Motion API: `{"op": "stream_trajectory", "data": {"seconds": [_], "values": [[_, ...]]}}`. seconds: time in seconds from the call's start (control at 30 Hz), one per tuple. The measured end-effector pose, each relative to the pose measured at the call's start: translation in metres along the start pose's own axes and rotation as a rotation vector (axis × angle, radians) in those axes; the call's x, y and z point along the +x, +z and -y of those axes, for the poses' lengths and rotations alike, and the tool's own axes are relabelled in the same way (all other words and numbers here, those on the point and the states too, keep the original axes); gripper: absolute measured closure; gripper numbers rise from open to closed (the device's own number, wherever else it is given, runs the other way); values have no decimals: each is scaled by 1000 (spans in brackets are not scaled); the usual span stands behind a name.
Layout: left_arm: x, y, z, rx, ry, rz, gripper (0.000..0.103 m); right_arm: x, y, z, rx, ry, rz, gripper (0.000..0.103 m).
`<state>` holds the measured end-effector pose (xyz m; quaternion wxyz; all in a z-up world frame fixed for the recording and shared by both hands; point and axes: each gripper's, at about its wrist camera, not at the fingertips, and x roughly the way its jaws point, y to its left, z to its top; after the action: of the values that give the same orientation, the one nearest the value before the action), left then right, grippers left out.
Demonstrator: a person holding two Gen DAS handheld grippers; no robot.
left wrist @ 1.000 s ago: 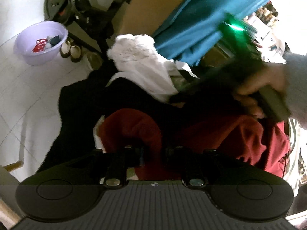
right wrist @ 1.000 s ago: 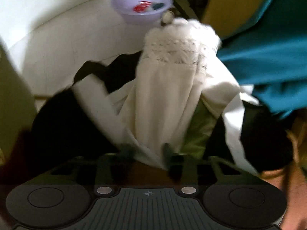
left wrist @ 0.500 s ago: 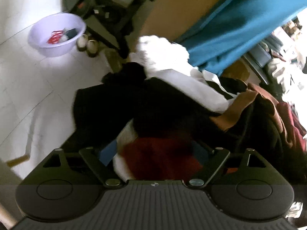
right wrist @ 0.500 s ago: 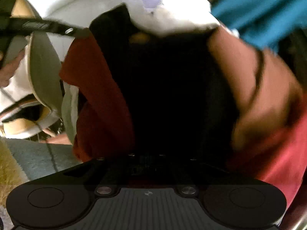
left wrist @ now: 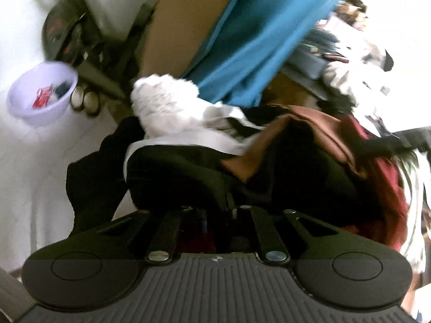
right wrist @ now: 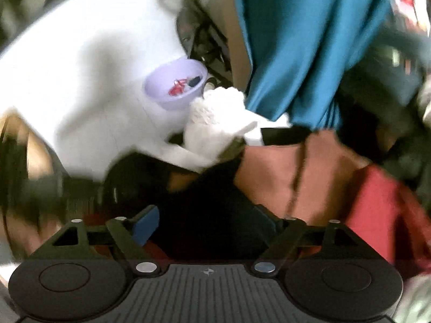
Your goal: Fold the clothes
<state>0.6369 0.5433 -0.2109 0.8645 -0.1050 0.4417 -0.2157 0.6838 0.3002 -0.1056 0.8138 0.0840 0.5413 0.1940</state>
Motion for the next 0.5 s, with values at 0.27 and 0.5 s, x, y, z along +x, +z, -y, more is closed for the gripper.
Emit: {"op": "stream_trajectory", "data": {"seconds": [0.27,0.5], "values": [[-15,-16,51,106,-84,56,92,69,28,3,248,157,-161,15],[-12,-18,76,151,-140,50,92,101,29,-42,73,36,-296,2]]}}
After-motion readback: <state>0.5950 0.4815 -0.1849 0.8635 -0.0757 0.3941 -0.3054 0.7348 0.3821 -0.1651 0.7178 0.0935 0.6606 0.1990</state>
